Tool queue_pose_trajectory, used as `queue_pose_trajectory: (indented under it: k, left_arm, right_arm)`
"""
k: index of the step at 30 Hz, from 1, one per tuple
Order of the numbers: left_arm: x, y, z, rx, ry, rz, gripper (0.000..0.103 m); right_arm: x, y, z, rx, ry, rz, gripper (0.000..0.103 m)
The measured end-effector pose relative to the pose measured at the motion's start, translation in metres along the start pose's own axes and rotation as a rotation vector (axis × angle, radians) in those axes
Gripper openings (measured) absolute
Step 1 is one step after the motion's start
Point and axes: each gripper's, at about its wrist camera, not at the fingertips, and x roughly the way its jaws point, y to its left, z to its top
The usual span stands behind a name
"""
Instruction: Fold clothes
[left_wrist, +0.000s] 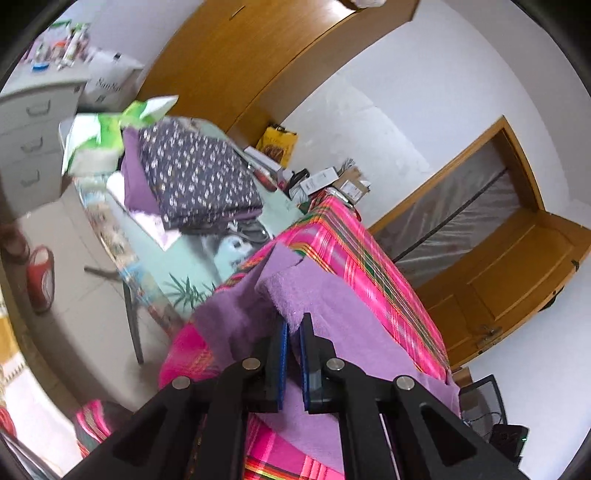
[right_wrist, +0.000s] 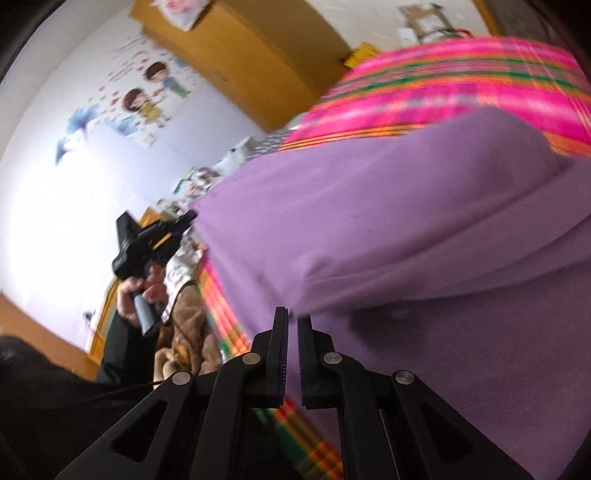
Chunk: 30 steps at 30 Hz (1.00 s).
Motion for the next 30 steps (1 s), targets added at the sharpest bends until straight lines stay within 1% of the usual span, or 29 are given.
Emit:
queue_pose_trajectory:
  k: [1, 4, 7, 8, 10, 11, 12, 13, 16, 19, 21, 24, 28, 30]
  left_arm:
    - [0.004, 0.004, 0.000, -0.008, 0.012, 0.006, 0.006]
    - [0.017, 0.023, -0.006, -0.066, 0.061, 0.028, 0.006]
    - [0.018, 0.029, -0.011, -0.075, 0.070, 0.031, 0.006]
    - [0.018, 0.028, -0.011, -0.072, 0.070, 0.032, 0.006]
    - [0.017, 0.028, -0.011, -0.065, 0.070, 0.033, 0.006]
    - [0.018, 0.027, -0.010, -0.064, 0.071, 0.035, 0.006]
    - [0.019, 0.026, -0.010, -0.062, 0.072, 0.038, 0.006]
    - [0.020, 0.026, -0.010, -0.060, 0.072, 0.041, 0.006]
    - [0.022, 0.024, -0.009, -0.059, 0.075, 0.049, 0.006]
    - [0.022, 0.024, -0.008, -0.068, 0.075, 0.049, 0.006]
    - [0.022, 0.023, -0.007, -0.068, 0.075, 0.052, 0.006]
    - [0.023, 0.023, -0.006, -0.071, 0.080, 0.058, 0.006]
    - [0.026, 0.022, -0.005, -0.073, 0.085, 0.065, 0.006]
    - [0.027, 0.021, -0.004, -0.072, 0.086, 0.067, 0.006]
  right_arm:
    - [0.005, 0.003, -0.002, -0.018, 0.017, 0.000, 0.004]
    - [0.021, -0.004, -0.006, -0.001, 0.070, -0.036, 0.004]
    - [0.011, 0.000, -0.002, -0.033, 0.033, -0.060, 0.008]
    - [0.007, 0.001, 0.000, -0.046, 0.019, -0.068, 0.010]
    - [-0.001, 0.005, 0.003, -0.072, -0.009, -0.084, 0.020]
    - [-0.005, 0.009, 0.006, -0.108, -0.025, -0.111, 0.034]
    - [-0.007, 0.013, 0.010, -0.152, -0.042, -0.145, 0.038]
    - [-0.010, 0.018, 0.012, -0.208, -0.052, -0.185, 0.038]
    - [-0.009, 0.029, 0.018, -0.365, -0.042, -0.304, 0.038]
    - [-0.009, 0.025, 0.014, -0.450, 0.007, -0.366, 0.038]
    - [-0.012, 0.020, 0.007, -0.479, 0.036, -0.383, 0.038]
    - [-0.011, 0.015, -0.004, -0.483, 0.034, -0.403, 0.038]
    - [-0.022, 0.002, -0.006, -0.454, -0.024, -0.482, 0.038]
    - [-0.030, -0.013, -0.001, -0.354, -0.045, -0.508, 0.038]
